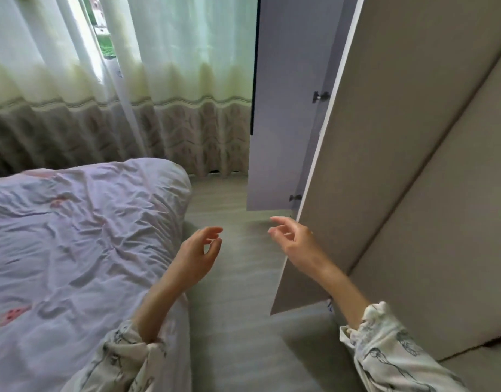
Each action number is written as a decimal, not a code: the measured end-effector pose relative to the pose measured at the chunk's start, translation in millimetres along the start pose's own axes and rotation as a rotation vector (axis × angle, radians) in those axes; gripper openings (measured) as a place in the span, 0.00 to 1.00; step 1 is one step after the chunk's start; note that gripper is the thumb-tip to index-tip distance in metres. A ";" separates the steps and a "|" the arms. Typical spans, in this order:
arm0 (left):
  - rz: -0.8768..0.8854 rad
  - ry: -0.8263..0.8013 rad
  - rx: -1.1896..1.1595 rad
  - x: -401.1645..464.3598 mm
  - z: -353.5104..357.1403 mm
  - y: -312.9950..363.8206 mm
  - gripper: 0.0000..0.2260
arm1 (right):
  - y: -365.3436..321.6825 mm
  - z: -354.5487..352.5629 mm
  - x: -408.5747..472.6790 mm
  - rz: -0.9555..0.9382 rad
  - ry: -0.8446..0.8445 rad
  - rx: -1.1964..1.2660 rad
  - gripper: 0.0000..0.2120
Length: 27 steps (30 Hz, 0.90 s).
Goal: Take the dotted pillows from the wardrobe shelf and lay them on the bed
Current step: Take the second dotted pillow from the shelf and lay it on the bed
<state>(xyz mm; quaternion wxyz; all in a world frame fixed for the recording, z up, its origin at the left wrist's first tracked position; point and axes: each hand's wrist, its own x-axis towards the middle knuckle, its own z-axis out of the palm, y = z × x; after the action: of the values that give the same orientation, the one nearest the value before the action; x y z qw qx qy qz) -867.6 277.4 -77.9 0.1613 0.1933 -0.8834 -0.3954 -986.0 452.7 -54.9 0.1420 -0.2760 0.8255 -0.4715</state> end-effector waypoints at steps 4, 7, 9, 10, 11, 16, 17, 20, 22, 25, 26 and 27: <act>-0.056 0.057 0.006 45.9 -13.8 -7.9 0.14 | -3.5 13.5 71.4 -0.062 -0.079 0.006 0.16; -0.088 0.086 0.014 87.7 -23.4 -23.2 0.14 | -1.4 29.8 123.6 -0.087 -0.084 -0.029 0.16; -0.101 0.099 0.015 120.6 -28.3 -35.8 0.15 | -2.2 43.1 158.8 -0.094 -0.100 -0.033 0.16; -0.099 0.096 0.017 139.1 -30.2 -42.6 0.15 | -4.2 49.3 178.6 -0.099 -0.104 -0.027 0.16; -0.090 0.089 0.018 159.0 -31.7 -49.1 0.15 | -7.2 54.9 200.5 -0.107 -0.102 -0.021 0.16; 0.016 0.030 0.056 276.0 -49.7 -81.3 0.15 | -31.4 63.3 325.9 -0.109 -0.007 -0.017 0.16; 0.030 0.034 0.060 300.5 -56.4 -87.4 0.15 | -35.9 62.4 349.5 -0.105 0.011 -0.027 0.16; 0.062 0.057 0.060 375.0 -72.8 -99.7 0.14 | -45.1 55.8 413.8 -0.091 0.077 -0.041 0.15; 0.086 0.055 0.052 426.6 -73.6 -104.6 0.13 | -44.3 47.9 451.6 -0.074 0.136 -0.040 0.15; 0.126 0.003 0.024 494.6 -56.6 -100.4 0.12 | -33.1 29.0 495.0 -0.017 0.185 -0.041 0.16; 0.143 -0.027 0.011 516.2 -48.0 -96.9 0.12 | -28.0 19.8 508.1 0.000 0.194 -0.053 0.16; 0.158 -0.057 0.000 537.9 -39.3 -92.6 0.12 | -22.5 9.3 521.3 0.019 0.205 -0.064 0.16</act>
<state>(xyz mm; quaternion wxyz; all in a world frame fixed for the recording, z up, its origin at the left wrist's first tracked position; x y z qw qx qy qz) -1300.2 -56.6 -52.4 0.1670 0.1116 -0.9000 -0.3869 -1395.1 129.9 -27.0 0.0523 -0.2227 0.8529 -0.4692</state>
